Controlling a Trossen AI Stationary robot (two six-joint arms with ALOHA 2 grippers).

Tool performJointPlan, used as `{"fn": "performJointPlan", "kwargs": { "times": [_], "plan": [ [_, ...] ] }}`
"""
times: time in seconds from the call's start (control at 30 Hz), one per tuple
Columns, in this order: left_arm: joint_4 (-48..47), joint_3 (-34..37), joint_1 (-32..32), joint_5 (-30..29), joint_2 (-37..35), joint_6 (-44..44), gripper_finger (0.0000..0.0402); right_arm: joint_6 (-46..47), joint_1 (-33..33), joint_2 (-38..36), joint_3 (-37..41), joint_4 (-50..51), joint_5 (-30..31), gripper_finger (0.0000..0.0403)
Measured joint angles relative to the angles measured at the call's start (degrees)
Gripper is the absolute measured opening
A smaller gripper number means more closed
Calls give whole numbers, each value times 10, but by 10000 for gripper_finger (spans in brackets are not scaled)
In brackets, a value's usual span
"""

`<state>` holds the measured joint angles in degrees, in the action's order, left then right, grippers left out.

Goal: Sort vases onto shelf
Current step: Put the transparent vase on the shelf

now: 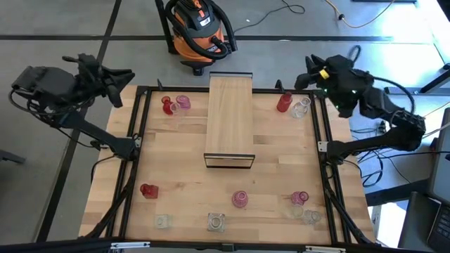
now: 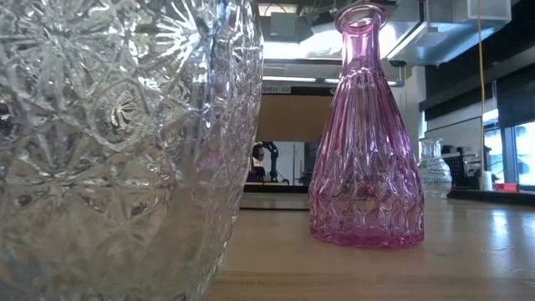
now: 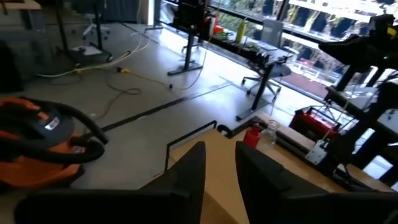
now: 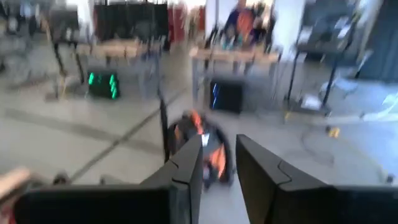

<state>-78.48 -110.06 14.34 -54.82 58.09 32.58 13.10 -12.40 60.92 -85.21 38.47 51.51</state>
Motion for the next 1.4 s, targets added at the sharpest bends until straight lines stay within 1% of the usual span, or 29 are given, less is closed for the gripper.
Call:
{"fn": "performJointPlan", "kwargs": {
  "times": [0.1,0.17,0.23,0.33,0.4,0.5,0.63,0.77,0.93,1.07,1.23,1.4],
  "plan": [
    [0,11,-21,-12,13,-14,81,53,-63,26,-16,115,-63,86],
    [0,14,-40,-25,20,-15,81,96,-105,48,-15,164,-86,86],
    [5,15,-61,-18,23,-18,81,122,-159,70,-15,197,-131,86],
    [26,15,-94,26,31,-30,81,119,-259,91,-15,239,-223,86],
    [32,15,-115,55,32,-38,81,99,-313,106,-15,256,-264,86],
    [32,15,-141,82,39,-43,81,77,-363,125,-15,283,-303,86],
    [32,15,-165,98,49,-53,81,65,-416,140,-15,331,-361,86],
    [32,15,-190,108,62,-98,81,65,-432,144,-12,354,-392,86],
    [31,15,-230,111,64,-139,81,104,-429,167,-10,407,-401,85],
    [31,15,-252,111,63,-165,81,139,-415,184,-10,439,-384,86],
    [31,15,-267,125,65,-192,81,202,-376,185,-9,447,-353,86],
    [31,15,-276,126,72,-198,81,277,-345,186,24,443,-327,86]
  ]
}}
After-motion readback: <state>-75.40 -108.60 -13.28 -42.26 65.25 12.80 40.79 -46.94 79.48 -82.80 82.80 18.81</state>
